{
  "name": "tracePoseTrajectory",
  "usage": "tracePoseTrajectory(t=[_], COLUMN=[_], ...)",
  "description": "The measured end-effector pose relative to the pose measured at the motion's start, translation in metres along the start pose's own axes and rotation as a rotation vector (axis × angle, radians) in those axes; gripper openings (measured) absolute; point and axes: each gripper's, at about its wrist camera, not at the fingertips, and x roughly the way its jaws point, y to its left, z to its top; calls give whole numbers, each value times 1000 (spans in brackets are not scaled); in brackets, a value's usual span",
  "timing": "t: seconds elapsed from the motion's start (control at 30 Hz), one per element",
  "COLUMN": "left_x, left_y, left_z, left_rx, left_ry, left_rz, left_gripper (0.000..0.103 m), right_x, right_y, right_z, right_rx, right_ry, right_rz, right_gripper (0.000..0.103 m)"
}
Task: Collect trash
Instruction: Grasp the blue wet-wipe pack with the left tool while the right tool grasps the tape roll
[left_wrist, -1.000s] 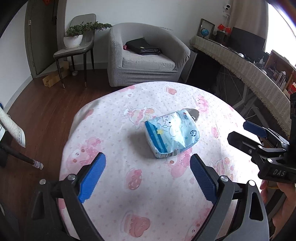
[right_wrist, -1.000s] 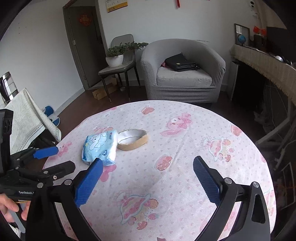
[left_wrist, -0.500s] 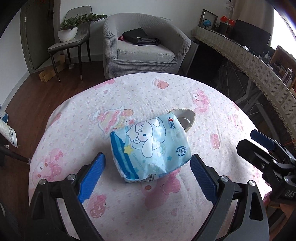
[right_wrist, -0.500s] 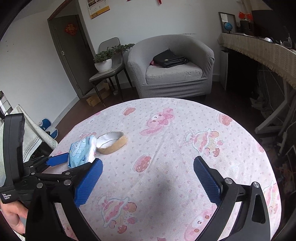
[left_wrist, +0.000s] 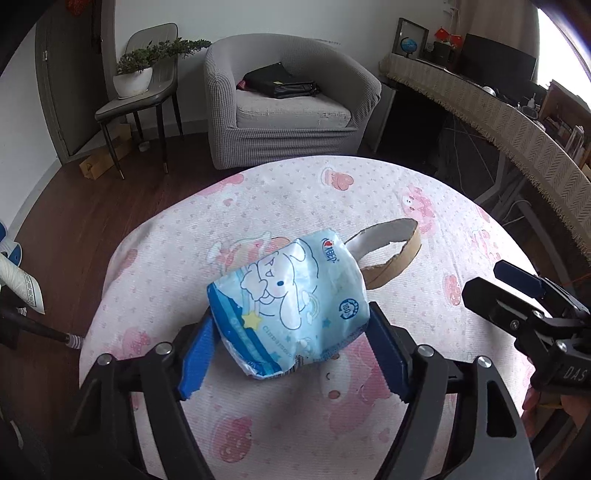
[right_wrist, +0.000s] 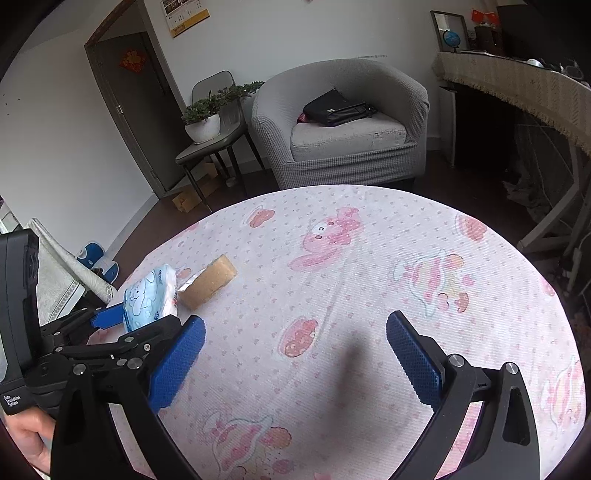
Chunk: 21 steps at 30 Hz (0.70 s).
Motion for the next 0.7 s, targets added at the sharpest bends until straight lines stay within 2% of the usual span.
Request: tracePoseTrajectory(t=[0.1, 0.23, 0.37, 0.57, 0.7], left_x=[-6, -8, -14, -24, -31], left_y=[7, 15, 23, 41, 54], left_z=[-2, -4, -5, -13, -18], left_rx=[7, 10, 14, 5, -10], left_ry=[-9, -4, -8, -7, -3], left_rz=[7, -32, -49, -61, -71], left_gripper=[74, 71, 66, 65, 65], right_x=[6, 16, 23, 40, 53], right_y=[3, 7, 22, 54, 73], right_z=[2, 2, 5, 7, 7], right_rx=[17, 60, 22, -43, -77], right_ry=[12, 25, 37, 67, 95], right_rz=[13, 66, 27, 17, -36], right_gripper=[99, 99, 99, 99, 99])
